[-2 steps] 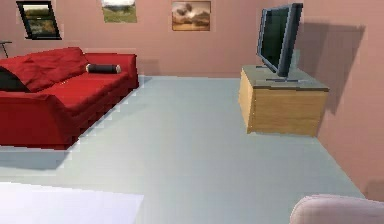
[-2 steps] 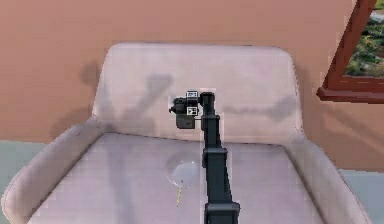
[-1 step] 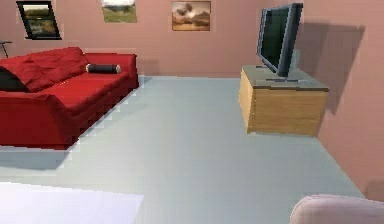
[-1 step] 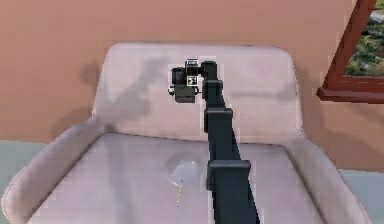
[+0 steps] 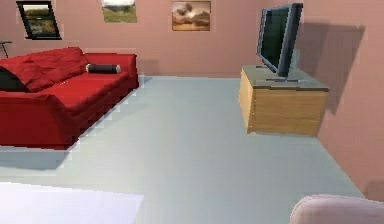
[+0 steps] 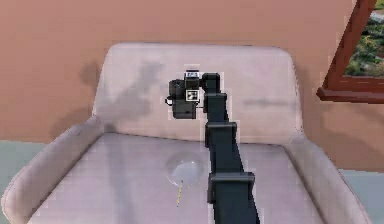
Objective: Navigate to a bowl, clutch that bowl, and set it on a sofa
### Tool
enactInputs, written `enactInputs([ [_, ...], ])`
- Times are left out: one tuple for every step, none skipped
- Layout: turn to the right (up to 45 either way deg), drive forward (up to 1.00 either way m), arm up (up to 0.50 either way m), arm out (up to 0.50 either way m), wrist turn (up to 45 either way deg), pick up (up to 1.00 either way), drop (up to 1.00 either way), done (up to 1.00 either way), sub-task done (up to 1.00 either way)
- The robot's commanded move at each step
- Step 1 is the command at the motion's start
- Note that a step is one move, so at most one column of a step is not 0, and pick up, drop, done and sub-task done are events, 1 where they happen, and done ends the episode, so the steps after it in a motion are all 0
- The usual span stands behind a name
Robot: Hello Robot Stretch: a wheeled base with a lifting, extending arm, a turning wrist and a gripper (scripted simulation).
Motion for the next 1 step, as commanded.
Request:
enactInputs([
  [0.0,0.00,0.00,0.00,0.0,0.00,0.00,1.00,0.00],
])
